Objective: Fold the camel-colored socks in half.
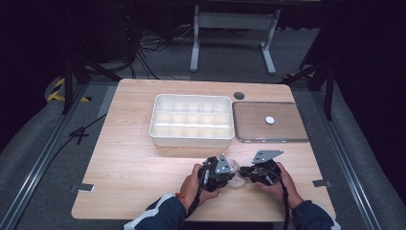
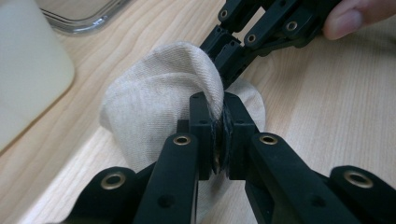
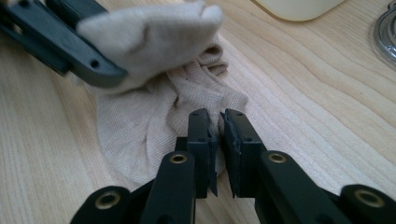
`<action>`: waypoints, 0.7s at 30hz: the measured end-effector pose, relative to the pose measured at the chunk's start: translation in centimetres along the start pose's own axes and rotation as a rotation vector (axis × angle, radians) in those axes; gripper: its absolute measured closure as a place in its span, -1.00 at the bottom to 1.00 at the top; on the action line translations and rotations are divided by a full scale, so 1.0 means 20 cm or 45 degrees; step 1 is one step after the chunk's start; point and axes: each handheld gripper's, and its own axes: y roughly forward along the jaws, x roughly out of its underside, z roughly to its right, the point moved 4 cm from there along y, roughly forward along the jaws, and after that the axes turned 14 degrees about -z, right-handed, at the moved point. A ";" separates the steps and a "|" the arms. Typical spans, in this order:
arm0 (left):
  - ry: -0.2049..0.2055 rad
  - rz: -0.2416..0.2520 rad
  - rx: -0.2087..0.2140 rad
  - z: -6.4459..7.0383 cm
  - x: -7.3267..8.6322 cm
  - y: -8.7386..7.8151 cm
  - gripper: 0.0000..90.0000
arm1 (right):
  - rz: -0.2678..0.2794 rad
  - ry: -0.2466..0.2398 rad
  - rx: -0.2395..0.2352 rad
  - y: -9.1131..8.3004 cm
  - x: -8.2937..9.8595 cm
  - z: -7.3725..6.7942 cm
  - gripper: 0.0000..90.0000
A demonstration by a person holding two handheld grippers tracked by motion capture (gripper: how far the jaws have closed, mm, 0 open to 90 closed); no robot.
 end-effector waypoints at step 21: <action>0.012 0.006 0.048 0.07 -0.03 0.09 0.82 | -0.058 -0.020 0.036 -0.02 0.02 0.01 0.92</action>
